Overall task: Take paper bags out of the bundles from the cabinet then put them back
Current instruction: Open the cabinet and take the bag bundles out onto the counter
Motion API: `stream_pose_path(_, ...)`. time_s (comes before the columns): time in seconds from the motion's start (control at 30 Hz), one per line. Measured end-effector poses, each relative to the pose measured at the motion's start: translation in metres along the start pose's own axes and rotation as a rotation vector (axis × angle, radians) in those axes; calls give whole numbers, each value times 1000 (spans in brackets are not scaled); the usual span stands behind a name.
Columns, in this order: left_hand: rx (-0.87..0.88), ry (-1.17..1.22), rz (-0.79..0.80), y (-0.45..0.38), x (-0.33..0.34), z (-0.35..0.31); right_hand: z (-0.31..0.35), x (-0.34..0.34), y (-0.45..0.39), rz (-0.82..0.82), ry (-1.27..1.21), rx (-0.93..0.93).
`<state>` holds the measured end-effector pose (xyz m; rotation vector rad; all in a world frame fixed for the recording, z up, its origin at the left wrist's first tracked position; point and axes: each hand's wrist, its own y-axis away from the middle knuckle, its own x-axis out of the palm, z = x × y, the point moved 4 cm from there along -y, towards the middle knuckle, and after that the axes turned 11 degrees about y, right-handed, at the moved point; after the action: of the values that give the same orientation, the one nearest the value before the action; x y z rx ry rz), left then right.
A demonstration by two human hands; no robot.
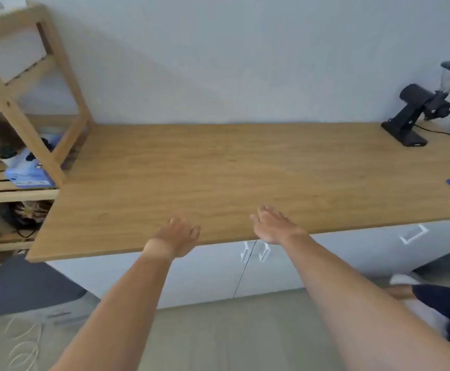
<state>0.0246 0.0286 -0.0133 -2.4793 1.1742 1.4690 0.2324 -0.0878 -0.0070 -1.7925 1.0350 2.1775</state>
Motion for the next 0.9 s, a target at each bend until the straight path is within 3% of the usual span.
stream_pose_path(0.13,-31,-25,13,-10,73,4,-34,54,-24,40,138,-71)
stream_pose_path(0.3,-45,21,-80,-35,142,-7,-60,94,-44,-84,134,-195)
stream_pose_path(0.6,-263,660,-28,-83,218,-53,-77,114,-51,-262,18,-267)
stream_pose_path(0.73,-307,637,-81,-81,228,-52,-74,112,-49,-223,47,-247)
stream_pose_path(0.9,-227,647,-73,-41,246,-39,-66,118,-21,-246,122,-255)
